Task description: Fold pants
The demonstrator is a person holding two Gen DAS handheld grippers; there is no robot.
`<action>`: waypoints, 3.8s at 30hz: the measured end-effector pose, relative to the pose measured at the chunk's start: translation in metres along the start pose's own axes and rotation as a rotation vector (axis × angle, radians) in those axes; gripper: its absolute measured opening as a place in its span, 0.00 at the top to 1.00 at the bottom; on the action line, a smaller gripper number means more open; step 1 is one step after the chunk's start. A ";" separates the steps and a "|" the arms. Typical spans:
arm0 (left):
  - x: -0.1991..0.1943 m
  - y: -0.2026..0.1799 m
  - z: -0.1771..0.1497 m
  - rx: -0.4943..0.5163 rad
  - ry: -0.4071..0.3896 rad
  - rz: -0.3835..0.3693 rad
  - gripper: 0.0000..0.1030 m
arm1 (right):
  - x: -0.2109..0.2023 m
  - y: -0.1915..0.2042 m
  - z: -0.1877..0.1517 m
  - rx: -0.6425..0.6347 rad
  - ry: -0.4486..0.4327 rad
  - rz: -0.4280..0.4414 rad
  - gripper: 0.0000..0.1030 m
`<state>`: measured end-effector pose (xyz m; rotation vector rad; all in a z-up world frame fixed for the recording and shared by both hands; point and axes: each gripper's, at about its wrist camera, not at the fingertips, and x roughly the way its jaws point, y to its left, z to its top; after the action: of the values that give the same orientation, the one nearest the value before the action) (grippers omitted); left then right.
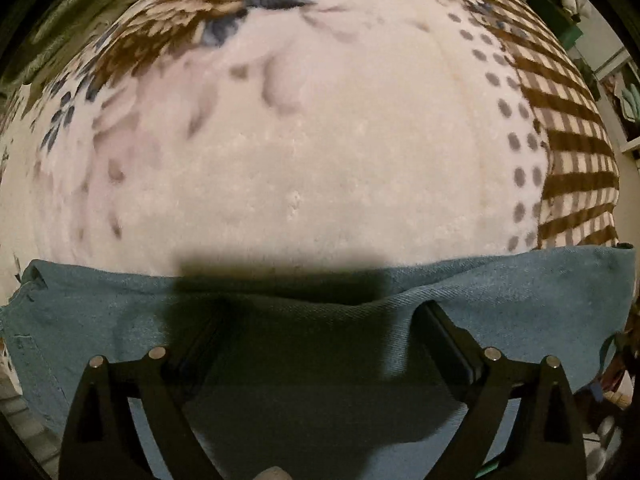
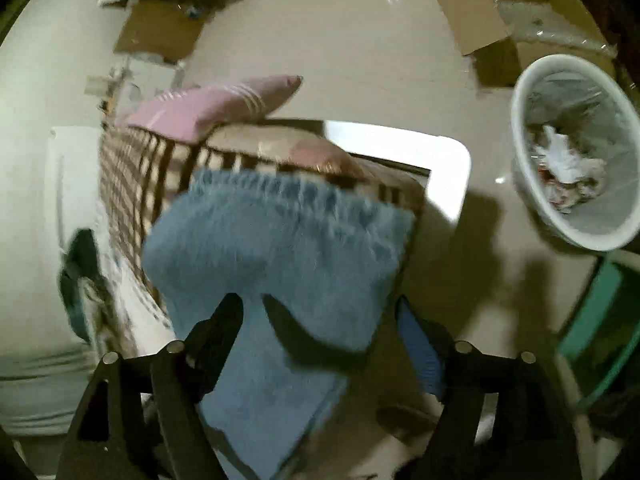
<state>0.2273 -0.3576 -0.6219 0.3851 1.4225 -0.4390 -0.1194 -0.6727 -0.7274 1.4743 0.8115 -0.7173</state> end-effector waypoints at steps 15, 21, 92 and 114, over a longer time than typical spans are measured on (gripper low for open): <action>0.010 0.005 -0.013 0.074 0.040 0.033 0.07 | -0.030 0.021 0.001 -0.056 -0.162 0.040 0.59; 0.015 -0.033 -0.012 0.084 0.042 0.025 0.06 | -0.064 0.036 0.009 -0.115 -0.228 -0.143 0.32; 0.025 -0.034 -0.008 0.085 0.067 -0.009 0.00 | 0.018 0.050 0.021 0.040 -0.064 0.407 0.70; 0.024 -0.034 -0.009 0.084 0.048 0.000 0.00 | 0.029 0.062 0.025 -0.092 -0.070 0.368 0.74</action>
<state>0.2042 -0.3839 -0.6466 0.4662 1.4542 -0.4935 -0.0508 -0.6965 -0.7178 1.4548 0.4927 -0.4451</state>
